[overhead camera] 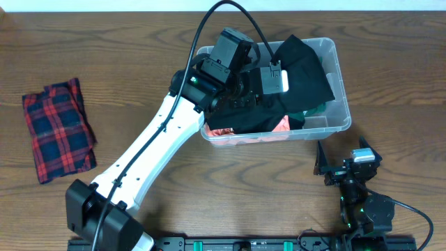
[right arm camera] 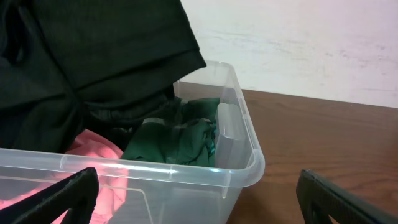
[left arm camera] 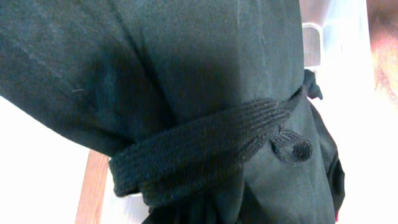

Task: Pack container
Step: 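Lift the black bag and carry it right over the bin, then lower the black bag into the bin and open the left gripper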

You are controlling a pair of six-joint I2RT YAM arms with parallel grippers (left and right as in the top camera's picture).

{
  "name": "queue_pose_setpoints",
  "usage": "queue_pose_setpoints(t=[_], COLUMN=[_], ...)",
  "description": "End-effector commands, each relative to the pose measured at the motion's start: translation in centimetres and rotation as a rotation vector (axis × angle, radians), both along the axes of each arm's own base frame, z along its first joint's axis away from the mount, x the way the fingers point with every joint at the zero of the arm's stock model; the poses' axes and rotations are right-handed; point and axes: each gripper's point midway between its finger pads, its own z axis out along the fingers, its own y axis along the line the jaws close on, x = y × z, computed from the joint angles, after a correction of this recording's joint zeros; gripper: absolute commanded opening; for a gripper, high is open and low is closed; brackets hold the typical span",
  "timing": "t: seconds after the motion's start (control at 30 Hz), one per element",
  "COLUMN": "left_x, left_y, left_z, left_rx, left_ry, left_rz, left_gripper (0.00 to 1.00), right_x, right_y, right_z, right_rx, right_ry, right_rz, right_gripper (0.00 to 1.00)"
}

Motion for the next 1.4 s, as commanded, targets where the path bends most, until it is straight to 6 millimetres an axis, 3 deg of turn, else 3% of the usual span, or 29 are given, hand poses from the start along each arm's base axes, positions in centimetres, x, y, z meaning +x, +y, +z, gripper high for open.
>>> queue_pose_setpoints(t=[0.0,0.23,0.87,0.93,1.07,1.2,1.23,1.37], left_x=[-0.2,0.0,-0.5,-0.4,-0.1,0.5,0.7,2.7], left_y=[-0.8,-1.4,-2.8,-2.8,-3.0,-3.3,-3.4,-3.3], left_z=[0.5,-1.5,-4.5,-4.6,-4.3,-3.8,-3.6,-2.5], left_rx=[-0.019,0.013,0.054,0.055,0.044,0.022,0.015,0.004], left_ry=[-0.003,0.022,0.070,0.071,0.052,0.027,0.018,-0.053], left_rz=[-0.029,-0.052,-0.087,-0.087,-0.085,-0.076,-0.066,0.010], left_gripper=[0.06,0.06,0.07,0.17,0.57,0.82,0.88,0.90], right_x=[0.0,0.0,0.0,0.0,0.0,0.0,0.0,0.0], right_y=[-0.3,-0.3,-0.3,-0.3,-0.3,-0.3,-0.3,-0.3], right_z=[-0.1,-0.1,-0.1,-0.1,-0.1,-0.1,-0.1,-0.1], right_rx=[-0.013,-0.013,-0.013,-0.013,-0.013,-0.013,-0.013,-0.013], right_ry=[0.001,0.001,0.001,0.001,0.001,0.001,0.001,0.001], right_rz=[-0.011,-0.011,-0.011,-0.011,-0.011,-0.011,-0.011,-0.011], right_gripper=[0.99,0.99,0.99,0.99,0.99,0.99,0.99,0.99])
